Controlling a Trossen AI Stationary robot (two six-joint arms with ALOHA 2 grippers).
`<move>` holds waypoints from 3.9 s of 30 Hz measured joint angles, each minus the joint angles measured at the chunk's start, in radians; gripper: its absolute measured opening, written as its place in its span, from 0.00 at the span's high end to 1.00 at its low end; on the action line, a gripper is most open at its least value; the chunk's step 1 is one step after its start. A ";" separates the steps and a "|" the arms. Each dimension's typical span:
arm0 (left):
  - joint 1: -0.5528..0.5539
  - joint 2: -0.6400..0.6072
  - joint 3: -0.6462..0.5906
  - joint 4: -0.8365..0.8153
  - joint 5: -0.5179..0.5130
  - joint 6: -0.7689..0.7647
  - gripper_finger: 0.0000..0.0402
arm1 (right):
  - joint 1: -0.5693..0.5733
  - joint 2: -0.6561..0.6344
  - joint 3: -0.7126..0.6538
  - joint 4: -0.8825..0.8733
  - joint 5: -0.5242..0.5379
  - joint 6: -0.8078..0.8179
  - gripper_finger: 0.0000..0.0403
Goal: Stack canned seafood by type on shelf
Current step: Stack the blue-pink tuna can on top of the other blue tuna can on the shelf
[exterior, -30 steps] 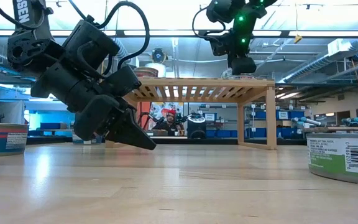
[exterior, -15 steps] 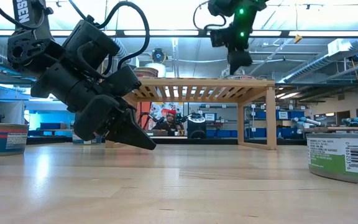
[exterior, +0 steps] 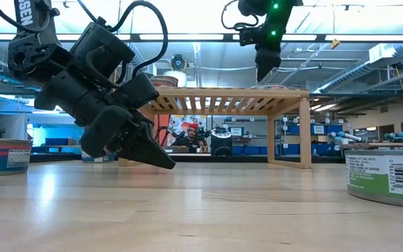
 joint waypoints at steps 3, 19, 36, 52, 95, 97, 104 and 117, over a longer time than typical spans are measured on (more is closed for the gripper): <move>0.000 0.000 0.000 0.000 0.000 0.000 0.98 | -0.010 -0.012 0.003 -0.004 -0.015 0.025 0.58; 0.000 0.000 0.000 -0.004 0.000 0.000 0.98 | 0.207 -0.059 0.082 -0.078 -0.238 0.304 0.98; 0.000 0.000 0.000 -0.007 0.013 0.003 0.98 | 0.538 -0.087 -0.282 0.316 -0.286 0.419 0.99; -0.002 -0.027 0.000 0.011 0.138 0.003 0.98 | 0.779 -0.145 -0.609 0.666 -0.254 0.608 0.99; -0.193 -0.277 0.002 -0.385 0.146 -0.133 0.98 | 0.970 -0.179 -0.810 0.637 -0.484 1.091 0.98; -0.204 -0.299 0.015 -0.444 0.147 -0.135 0.98 | 0.970 -0.179 -0.810 0.640 -0.483 1.088 0.98; -0.249 -0.387 0.161 -0.874 0.148 -0.156 0.98 | 0.970 -0.179 -0.810 0.640 -0.447 1.078 0.97; -0.391 -0.396 0.338 -1.606 0.145 -0.521 0.98 | 0.971 -0.178 -0.810 0.665 -0.393 1.050 0.97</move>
